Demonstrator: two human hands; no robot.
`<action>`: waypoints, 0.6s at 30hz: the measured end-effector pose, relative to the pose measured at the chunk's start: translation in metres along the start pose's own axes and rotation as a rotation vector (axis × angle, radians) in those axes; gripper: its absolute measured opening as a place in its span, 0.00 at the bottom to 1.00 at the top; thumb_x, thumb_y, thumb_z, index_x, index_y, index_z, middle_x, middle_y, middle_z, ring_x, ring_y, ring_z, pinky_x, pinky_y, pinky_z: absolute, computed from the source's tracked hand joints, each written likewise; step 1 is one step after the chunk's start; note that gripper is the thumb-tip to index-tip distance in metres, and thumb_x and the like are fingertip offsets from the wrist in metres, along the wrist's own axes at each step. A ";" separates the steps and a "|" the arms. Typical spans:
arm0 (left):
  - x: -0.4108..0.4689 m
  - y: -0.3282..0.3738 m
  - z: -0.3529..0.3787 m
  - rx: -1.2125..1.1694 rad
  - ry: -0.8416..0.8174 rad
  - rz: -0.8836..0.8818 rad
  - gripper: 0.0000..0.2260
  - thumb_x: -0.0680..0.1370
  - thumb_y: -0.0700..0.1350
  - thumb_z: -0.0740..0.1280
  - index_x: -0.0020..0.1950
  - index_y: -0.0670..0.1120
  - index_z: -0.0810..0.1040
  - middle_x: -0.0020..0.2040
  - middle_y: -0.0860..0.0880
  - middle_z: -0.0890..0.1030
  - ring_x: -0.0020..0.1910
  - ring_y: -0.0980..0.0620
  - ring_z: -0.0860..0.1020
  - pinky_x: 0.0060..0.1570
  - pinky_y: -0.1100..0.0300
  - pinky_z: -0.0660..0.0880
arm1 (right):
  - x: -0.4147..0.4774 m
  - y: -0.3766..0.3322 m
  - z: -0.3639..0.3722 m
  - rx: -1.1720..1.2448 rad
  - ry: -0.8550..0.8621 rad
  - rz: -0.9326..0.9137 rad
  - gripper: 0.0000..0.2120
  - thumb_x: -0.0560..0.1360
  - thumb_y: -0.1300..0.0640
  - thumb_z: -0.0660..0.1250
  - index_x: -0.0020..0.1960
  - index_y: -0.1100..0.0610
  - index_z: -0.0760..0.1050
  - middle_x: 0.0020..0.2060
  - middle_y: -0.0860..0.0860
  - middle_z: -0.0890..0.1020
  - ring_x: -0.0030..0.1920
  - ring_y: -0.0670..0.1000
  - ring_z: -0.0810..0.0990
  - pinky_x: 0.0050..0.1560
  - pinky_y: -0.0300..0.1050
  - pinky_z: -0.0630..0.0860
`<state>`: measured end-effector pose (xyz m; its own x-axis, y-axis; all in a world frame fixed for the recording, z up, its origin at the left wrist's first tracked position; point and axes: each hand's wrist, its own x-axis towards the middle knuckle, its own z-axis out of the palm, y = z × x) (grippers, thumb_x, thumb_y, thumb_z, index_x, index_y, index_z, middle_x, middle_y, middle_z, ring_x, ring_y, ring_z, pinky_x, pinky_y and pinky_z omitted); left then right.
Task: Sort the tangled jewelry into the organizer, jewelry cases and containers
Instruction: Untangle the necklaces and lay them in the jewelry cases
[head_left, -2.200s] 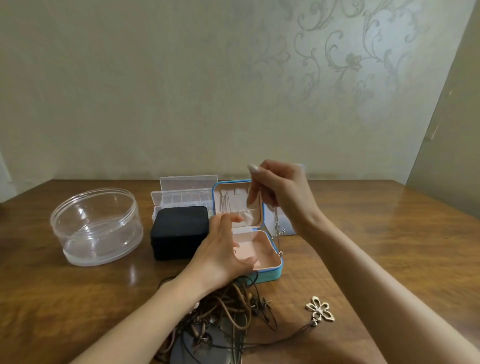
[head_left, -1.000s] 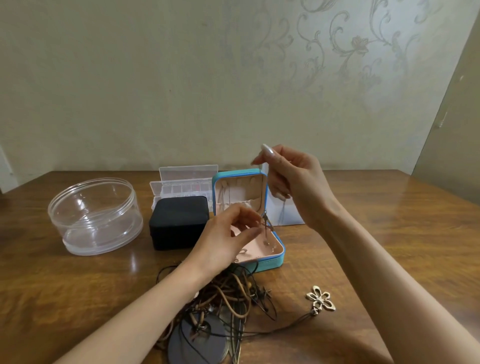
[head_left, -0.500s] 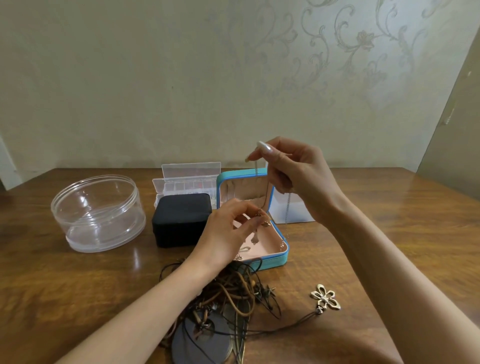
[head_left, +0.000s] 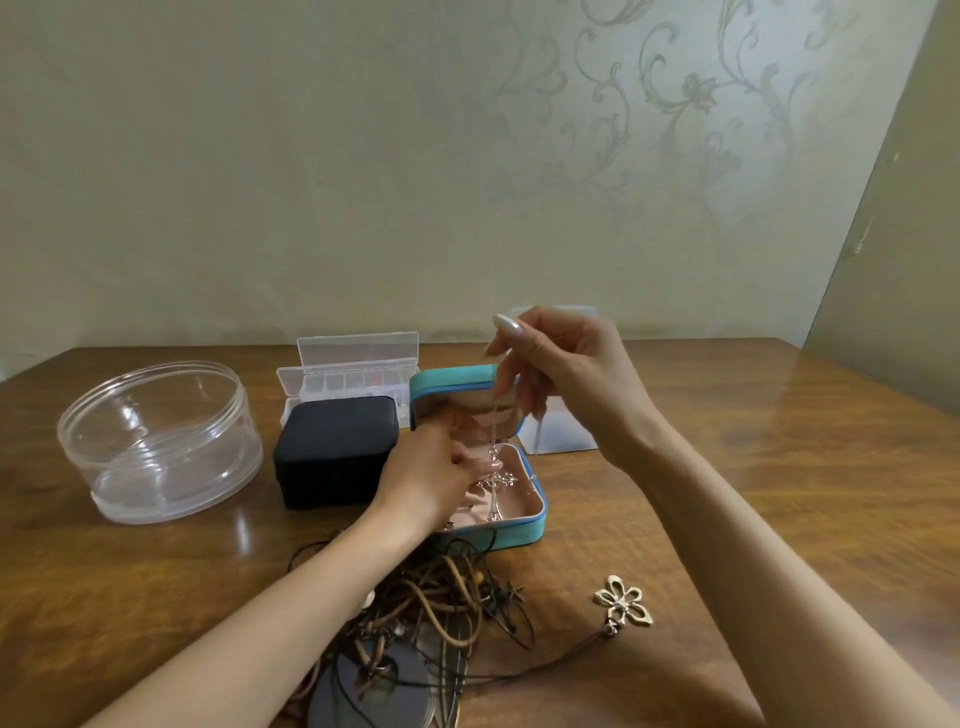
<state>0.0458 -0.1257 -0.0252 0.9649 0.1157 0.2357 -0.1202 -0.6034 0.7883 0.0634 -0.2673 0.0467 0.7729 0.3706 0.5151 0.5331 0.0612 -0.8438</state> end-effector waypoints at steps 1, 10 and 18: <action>0.001 0.001 0.000 -0.003 -0.013 -0.011 0.09 0.71 0.44 0.74 0.40 0.50 0.73 0.37 0.47 0.84 0.37 0.50 0.83 0.45 0.50 0.80 | 0.000 0.002 0.000 0.002 -0.009 0.013 0.11 0.78 0.57 0.63 0.39 0.62 0.76 0.27 0.57 0.80 0.22 0.54 0.73 0.23 0.39 0.71; 0.002 0.003 -0.001 0.199 -0.051 0.046 0.07 0.69 0.47 0.75 0.37 0.52 0.77 0.36 0.53 0.83 0.39 0.57 0.81 0.47 0.59 0.77 | 0.001 0.016 0.000 -0.089 0.018 0.031 0.12 0.78 0.58 0.64 0.38 0.61 0.77 0.33 0.60 0.83 0.34 0.55 0.83 0.36 0.43 0.79; -0.002 0.007 0.002 0.336 -0.096 0.091 0.07 0.69 0.48 0.75 0.37 0.51 0.77 0.37 0.53 0.82 0.40 0.56 0.80 0.47 0.56 0.78 | -0.001 0.011 0.001 0.006 0.070 0.109 0.13 0.77 0.56 0.65 0.38 0.63 0.77 0.33 0.59 0.83 0.34 0.52 0.83 0.38 0.41 0.80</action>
<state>0.0434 -0.1313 -0.0215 0.9733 -0.0155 0.2288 -0.1383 -0.8355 0.5318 0.0686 -0.2661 0.0367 0.8482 0.3097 0.4296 0.4430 0.0297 -0.8960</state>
